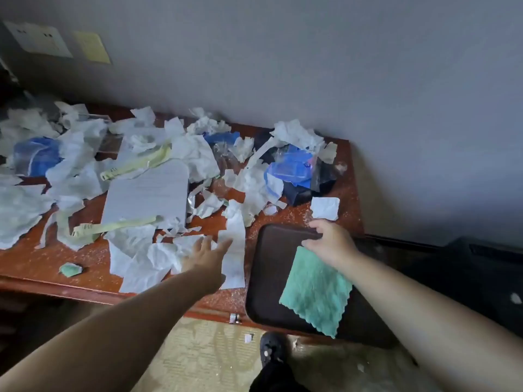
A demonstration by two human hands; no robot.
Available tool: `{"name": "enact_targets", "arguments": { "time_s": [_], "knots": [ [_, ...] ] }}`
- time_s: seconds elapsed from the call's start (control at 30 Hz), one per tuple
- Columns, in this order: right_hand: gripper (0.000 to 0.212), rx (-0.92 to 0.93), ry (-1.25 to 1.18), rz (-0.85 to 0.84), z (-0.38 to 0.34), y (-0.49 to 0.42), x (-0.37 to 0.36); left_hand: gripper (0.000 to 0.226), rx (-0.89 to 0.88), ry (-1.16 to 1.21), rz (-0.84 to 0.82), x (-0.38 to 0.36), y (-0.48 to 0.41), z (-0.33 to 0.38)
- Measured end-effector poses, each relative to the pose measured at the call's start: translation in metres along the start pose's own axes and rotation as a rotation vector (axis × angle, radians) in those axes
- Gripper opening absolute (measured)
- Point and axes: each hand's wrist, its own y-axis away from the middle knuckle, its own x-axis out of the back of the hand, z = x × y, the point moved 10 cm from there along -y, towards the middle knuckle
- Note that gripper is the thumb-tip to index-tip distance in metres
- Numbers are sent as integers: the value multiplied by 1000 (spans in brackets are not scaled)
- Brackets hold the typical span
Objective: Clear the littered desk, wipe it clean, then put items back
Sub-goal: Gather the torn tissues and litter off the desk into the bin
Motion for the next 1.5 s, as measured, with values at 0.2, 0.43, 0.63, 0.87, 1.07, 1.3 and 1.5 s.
{"name": "enact_targets", "arguments": {
  "time_s": [0.2, 0.43, 0.63, 0.87, 1.07, 1.3, 1.5],
  "knots": [
    [49, -55, 129, 139, 24, -59, 33, 37, 103, 179, 118, -5, -22, -6],
    [44, -61, 309, 126, 26, -91, 23, 27, 258, 411, 229, 23, -24, -12],
    [27, -55, 314, 100, 28, -99, -2, 23, 154, 502, 522, 97, -31, -3],
    [17, 82, 266, 143, -3, -76, 6, 64, 95, 278, 135, 56, -96, 27],
    [13, 244, 187, 93, -54, -59, -19, 32, 63, 269, 77, 35, -108, 20],
    [18, 146, 36, 108, -88, -64, -36, 18, -65, 391, 161, 69, -104, 0],
    [19, 84, 37, 179, -86, -49, -13, 17, -211, 364, 247, 125, -100, 4]
  ]
}}
